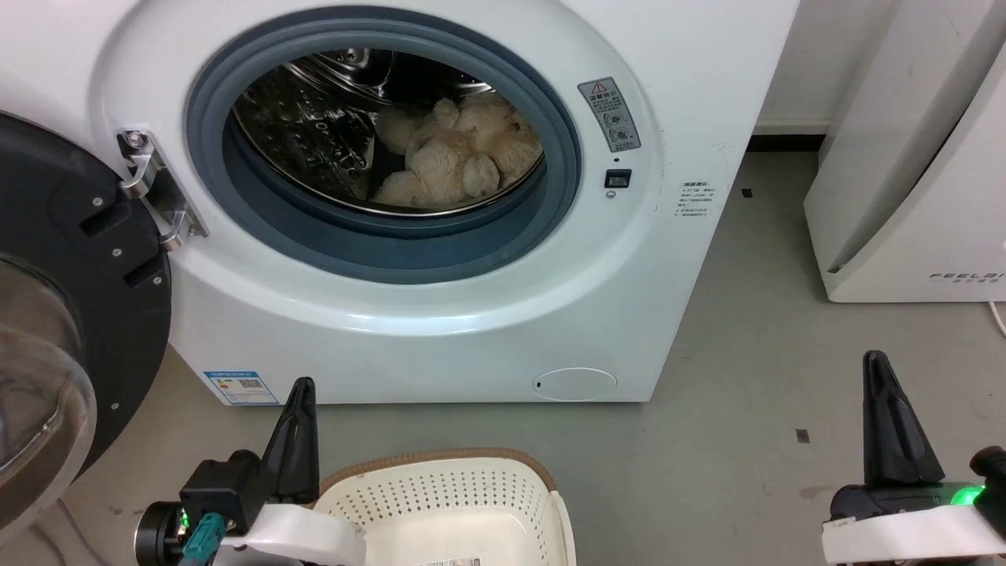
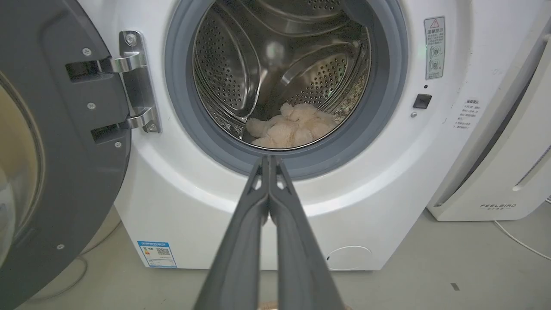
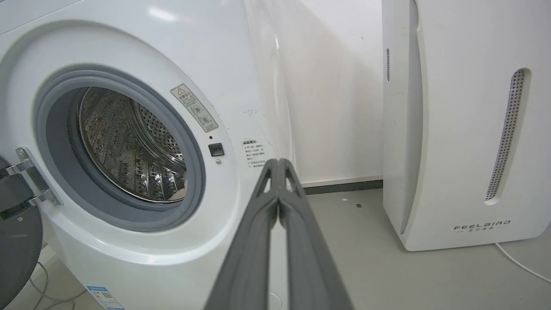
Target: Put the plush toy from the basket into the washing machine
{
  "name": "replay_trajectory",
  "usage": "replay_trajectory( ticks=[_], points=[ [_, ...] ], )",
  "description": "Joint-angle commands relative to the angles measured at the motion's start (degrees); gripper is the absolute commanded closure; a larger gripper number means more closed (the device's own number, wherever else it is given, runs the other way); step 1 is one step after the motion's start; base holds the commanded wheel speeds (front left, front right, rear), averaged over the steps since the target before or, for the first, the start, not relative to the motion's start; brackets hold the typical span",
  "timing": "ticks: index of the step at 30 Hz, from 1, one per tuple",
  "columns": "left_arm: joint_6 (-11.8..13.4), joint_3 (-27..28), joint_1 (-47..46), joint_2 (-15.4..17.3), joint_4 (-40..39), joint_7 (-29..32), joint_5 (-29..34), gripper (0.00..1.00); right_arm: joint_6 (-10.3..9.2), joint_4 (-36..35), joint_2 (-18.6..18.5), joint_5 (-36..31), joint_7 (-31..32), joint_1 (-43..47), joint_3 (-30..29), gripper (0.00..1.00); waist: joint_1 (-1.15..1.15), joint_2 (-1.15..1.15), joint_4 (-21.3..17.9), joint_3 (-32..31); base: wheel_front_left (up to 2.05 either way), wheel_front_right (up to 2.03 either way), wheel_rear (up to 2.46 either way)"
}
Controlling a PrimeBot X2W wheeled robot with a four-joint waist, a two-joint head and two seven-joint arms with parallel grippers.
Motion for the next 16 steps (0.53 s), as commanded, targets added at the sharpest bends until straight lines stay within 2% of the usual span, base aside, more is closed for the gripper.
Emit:
replay_trajectory(
  ticks=[1,16],
  points=[
    [-0.1,0.2,0.1,-0.2,-0.3,0.4,0.7,1.0,0.0,0.2,0.0,-0.8,0.4,-0.1,0.2,1.0,0.0,0.0,0.0,-0.1,0.0,0.0,0.0],
    [-0.3,0.8,0.2,-0.6,-1.0,2.1,2.1,1.0,-0.01,0.5,0.0,-2.5,2.1,-0.3,0.8,1.0,0.0,0.0,0.0,-0.7,0.0,0.0,0.0]
  ],
)
